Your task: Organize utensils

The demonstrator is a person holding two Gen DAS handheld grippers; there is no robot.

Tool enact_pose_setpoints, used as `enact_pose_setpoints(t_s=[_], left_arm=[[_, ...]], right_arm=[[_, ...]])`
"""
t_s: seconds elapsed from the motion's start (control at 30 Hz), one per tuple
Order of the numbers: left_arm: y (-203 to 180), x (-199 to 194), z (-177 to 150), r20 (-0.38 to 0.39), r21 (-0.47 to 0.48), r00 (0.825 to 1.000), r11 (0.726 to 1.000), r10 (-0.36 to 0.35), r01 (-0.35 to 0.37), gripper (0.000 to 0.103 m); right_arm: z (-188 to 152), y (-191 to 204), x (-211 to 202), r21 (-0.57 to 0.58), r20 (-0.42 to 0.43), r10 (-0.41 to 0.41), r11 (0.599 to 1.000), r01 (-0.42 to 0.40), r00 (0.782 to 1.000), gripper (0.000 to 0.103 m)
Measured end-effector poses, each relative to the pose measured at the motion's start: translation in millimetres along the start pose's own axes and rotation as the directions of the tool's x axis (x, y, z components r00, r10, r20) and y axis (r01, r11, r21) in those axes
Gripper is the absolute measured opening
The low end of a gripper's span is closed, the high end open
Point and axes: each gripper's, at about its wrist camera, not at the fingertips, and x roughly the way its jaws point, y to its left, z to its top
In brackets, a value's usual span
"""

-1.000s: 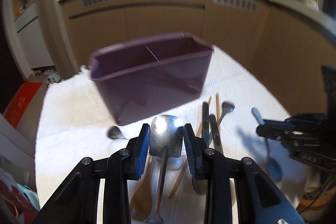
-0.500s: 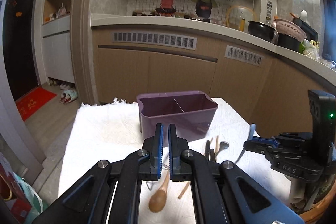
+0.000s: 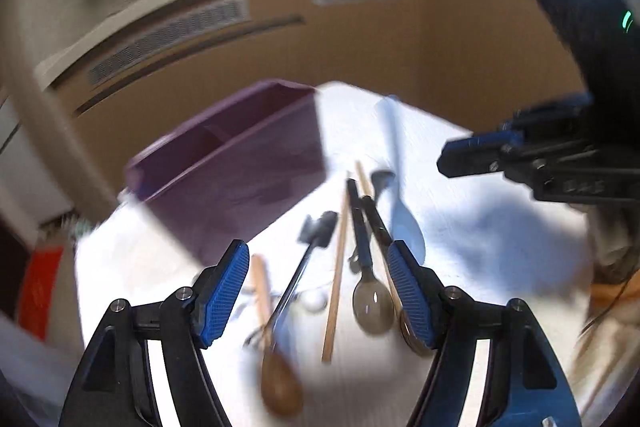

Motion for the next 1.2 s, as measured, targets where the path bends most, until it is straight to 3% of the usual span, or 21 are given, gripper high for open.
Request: enact_pose_setpoints(t_s=[0.1, 0.17, 0.3, 0.43, 0.57, 0.67, 0.77, 0.93, 1.03, 1.13, 1.2], left_arm=[[2, 41, 14, -0.101, -0.009, 0.993, 0.998, -0.059, 0.058, 0.069], [7, 64, 19, -0.152, -0.043, 0.985, 0.996, -0.078, 0.073, 0.063], [18, 90, 21, -0.191, -0.125, 0.977, 0.989, -0.096, 0.073, 0.058], [19, 102, 21, -0.206, -0.123, 0.973, 0.989, -0.105, 0.081, 0.053], [21, 114, 25, -0.251, -0.093, 0.963, 0.992, -0.102, 0.081, 0.050], [27, 117, 29, -0.263, -0.110, 0.956, 0.989, -0.128, 0.102, 0.049], [26, 118, 31, -0.258, -0.117, 0.958, 0.989, -0.122, 0.094, 0.047], [14, 114, 32, -0.247, -0.132, 0.961, 0.987, -0.124, 0.093, 0.041], [19, 110, 29, -0.241, -0.179, 0.964, 0.981, -0.113, 0.071, 0.032], [18, 98, 19, -0.241, -0.242, 0.959, 0.966, -0.146, 0.086, 0.033], [19, 89, 11, -0.244, -0.275, 0.955, 0.956, -0.171, 0.101, 0.040]], right_arm=[[-1, -10, 8, 0.022, -0.006, 0.008, 1.000, -0.008, 1.000, 0.012], [-1, -20, 17, 0.049, -0.025, 0.011, 0.999, -0.010, 1.000, 0.012], [-2, -50, 34, 0.129, -0.073, 0.002, 0.992, 0.008, 0.997, 0.014], [-13, -77, 49, 0.203, -0.129, -0.033, 0.977, 0.059, 0.991, 0.036], [-27, -83, 62, 0.180, -0.169, -0.111, 0.973, 0.142, 0.979, 0.044], [-29, -82, 61, 0.158, -0.157, -0.129, 0.975, 0.154, 0.979, 0.054], [-31, -78, 63, 0.144, -0.158, -0.146, 0.975, 0.169, 0.977, 0.082], [-31, -75, 67, 0.127, -0.171, -0.139, 0.979, 0.162, 0.975, 0.101], [-31, -78, 68, 0.157, -0.177, -0.129, 0.975, 0.158, 0.976, 0.103], [-32, -79, 69, 0.170, -0.196, -0.131, 0.971, 0.166, 0.972, 0.103], [-33, -76, 69, 0.151, -0.210, -0.139, 0.973, 0.172, 0.968, 0.103]])
